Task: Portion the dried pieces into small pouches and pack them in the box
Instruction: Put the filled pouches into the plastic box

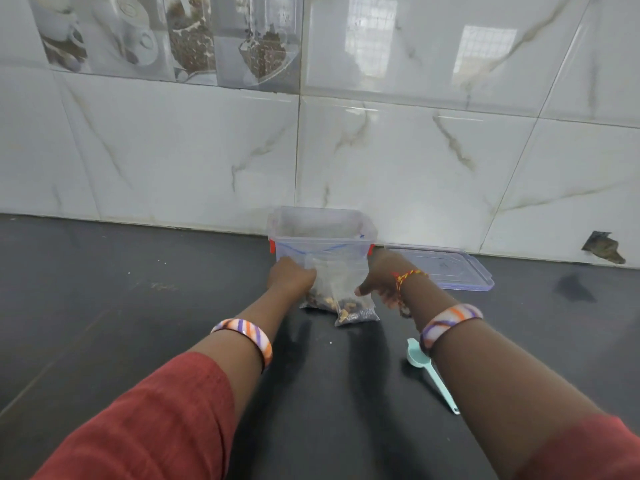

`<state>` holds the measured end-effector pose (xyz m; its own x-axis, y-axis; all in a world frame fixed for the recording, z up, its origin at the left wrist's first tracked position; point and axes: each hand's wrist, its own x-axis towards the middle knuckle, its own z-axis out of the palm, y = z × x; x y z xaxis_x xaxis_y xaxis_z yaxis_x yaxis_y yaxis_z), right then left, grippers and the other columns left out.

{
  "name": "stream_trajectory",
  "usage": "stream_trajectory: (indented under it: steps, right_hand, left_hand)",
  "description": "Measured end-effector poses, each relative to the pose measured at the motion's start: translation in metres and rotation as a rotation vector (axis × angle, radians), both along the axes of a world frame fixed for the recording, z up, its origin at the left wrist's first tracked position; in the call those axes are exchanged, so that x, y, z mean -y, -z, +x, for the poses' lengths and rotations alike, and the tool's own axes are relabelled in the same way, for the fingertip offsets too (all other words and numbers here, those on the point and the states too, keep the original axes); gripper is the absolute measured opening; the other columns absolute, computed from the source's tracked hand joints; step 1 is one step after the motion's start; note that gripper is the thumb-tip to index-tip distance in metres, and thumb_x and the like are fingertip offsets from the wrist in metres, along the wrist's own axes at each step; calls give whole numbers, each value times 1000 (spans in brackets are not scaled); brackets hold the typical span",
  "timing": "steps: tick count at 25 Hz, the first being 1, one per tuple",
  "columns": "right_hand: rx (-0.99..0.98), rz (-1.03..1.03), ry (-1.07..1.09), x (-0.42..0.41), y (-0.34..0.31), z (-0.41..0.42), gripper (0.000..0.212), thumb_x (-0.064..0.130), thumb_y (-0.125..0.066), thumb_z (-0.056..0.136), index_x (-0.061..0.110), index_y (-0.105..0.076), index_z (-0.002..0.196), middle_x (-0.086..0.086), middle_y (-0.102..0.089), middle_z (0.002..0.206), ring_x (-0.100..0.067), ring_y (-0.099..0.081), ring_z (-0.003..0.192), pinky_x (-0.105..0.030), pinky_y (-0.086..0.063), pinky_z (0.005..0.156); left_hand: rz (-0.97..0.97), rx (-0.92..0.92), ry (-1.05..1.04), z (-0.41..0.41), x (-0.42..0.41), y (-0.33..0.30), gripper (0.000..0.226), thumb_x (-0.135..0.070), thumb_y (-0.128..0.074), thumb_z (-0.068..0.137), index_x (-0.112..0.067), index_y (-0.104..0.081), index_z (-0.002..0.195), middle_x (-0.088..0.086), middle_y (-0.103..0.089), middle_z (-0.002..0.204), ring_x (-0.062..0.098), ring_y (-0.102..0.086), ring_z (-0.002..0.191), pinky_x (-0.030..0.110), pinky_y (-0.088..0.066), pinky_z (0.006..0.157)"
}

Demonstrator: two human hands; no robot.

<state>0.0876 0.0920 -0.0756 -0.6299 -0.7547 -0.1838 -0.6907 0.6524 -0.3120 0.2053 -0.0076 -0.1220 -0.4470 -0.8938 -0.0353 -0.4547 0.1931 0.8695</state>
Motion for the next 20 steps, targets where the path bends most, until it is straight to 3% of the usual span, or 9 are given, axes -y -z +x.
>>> stream_trajectory:
  steps: [2,3,5,6,8,10,11,14,20]
  right_hand:
    - [60,-103,27,-6,23,3,38,13,-75,75,12,-38,65,-11,-51,79,-24,-48,66,-29,-41,53]
    - [80,-173,43,-8,32,5,27,10,-75,74,8,-48,74,-13,-52,87,-25,-52,76,-32,-44,61]
    - [152,-266,132,-9,43,5,29,5,-74,72,1,-58,97,-15,-56,96,-28,-57,90,-31,-47,74]
    - [211,-295,157,-9,45,4,26,2,-73,72,2,-60,94,-14,-58,93,-27,-58,86,-29,-48,71]
    - [334,-335,172,-13,45,-1,15,1,-69,73,10,-57,73,-8,-56,74,-18,-54,63,-20,-47,51]
    - [435,-375,229,-16,42,-11,23,3,-66,77,17,-51,66,-2,-51,66,-10,-53,46,-12,-41,33]
    - [458,-418,275,-17,41,-16,23,2,-64,78,16,-51,66,-3,-50,64,-9,-54,40,-13,-40,32]
    - [435,-566,405,-19,40,-26,20,-4,-60,79,6,-53,64,-9,-52,60,-19,-52,47,-21,-40,36]
    - [511,-531,252,-20,39,-14,30,0,-58,87,10,-50,60,-3,-47,61,-9,-43,55,-6,-34,32]
  left_hand:
    - [197,-90,65,1,-2,7,21,-6,-61,84,-7,-54,64,15,-55,75,27,-55,72,34,-47,67]
    - [221,-117,70,1,-2,9,24,-1,-60,82,-9,-53,61,16,-56,75,25,-54,72,33,-47,66]
    - [250,-168,67,3,-5,12,26,10,-55,77,-8,-53,59,17,-56,74,23,-51,64,28,-44,58]
    - [282,-207,71,5,-7,11,28,14,-51,77,-8,-53,59,16,-55,72,22,-48,58,25,-41,53]
    - [358,-292,72,6,-10,10,32,18,-47,79,-8,-54,61,12,-54,67,20,-48,55,23,-41,51]
    - [400,-351,3,7,-10,9,33,17,-47,83,-8,-55,64,9,-54,69,20,-51,60,28,-45,56]
    - [400,-365,-43,7,-8,9,32,17,-48,83,-8,-54,64,9,-54,70,20,-51,61,29,-46,57]
    - [372,-358,-85,11,-4,9,32,16,-47,84,-8,-54,65,9,-53,70,19,-47,59,28,-41,55]
    - [380,-351,-2,5,-5,13,31,12,-47,85,-8,-58,65,9,-56,74,21,-50,69,29,-44,61]
